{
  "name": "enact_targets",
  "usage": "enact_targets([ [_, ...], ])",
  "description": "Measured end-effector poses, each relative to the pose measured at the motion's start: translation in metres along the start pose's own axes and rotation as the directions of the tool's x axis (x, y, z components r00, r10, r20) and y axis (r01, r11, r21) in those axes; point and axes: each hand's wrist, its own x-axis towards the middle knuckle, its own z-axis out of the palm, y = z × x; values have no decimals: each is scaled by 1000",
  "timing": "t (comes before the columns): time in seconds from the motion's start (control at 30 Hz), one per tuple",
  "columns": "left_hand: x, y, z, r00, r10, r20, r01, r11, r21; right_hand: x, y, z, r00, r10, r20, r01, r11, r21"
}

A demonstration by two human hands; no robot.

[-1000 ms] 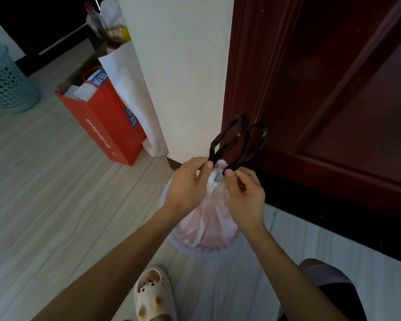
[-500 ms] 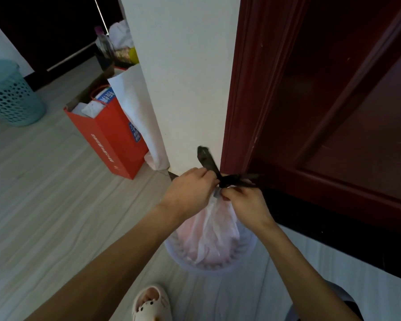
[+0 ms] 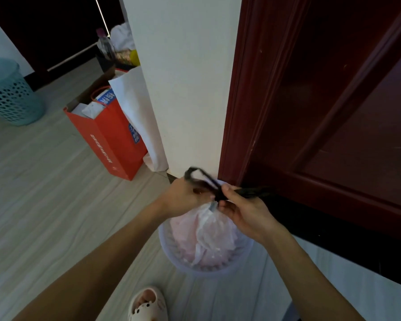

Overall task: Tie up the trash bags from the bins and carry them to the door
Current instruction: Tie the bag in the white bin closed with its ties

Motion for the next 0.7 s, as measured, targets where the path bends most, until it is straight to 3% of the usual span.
enact_targets([
  [0.07, 3, 0, -6, 995, -30, 96, 36, 997, -66, -2, -4, -2, 998, -53, 45, 62, 971, -231],
  [0.13, 7, 8, -6, 966, -180, 187, 199, 976, -88, -2, -8, -3, 990, -131, 45, 138, 903, -406],
  [0.27, 17, 10, -1, 938, -261, 229, 303, 937, -172, 2, -10, -3, 940, -338, 56, 310, 768, -560],
  [0.33, 19, 12, -2, 950, -246, 194, 274, 952, -136, 5, -10, -5, 937, -348, 40, 293, 717, -633],
  [0.43, 20, 13, -3, 967, -210, 145, 195, 974, 112, 8, -9, -9, 964, -257, 70, 229, 669, -707],
  [0.53, 16, 15, 3, 987, -134, 83, 102, 944, 314, 8, -7, -9, 973, -220, 71, 178, 519, -836],
  [0.6, 14, 15, 6, 995, -79, 56, 58, 951, 304, 7, -3, -6, 970, -231, 81, 179, 445, -877],
  [0.7, 14, 14, 6, 997, -71, 41, 62, 979, 193, 4, 3, -4, 963, -262, 57, 185, 495, -849],
])
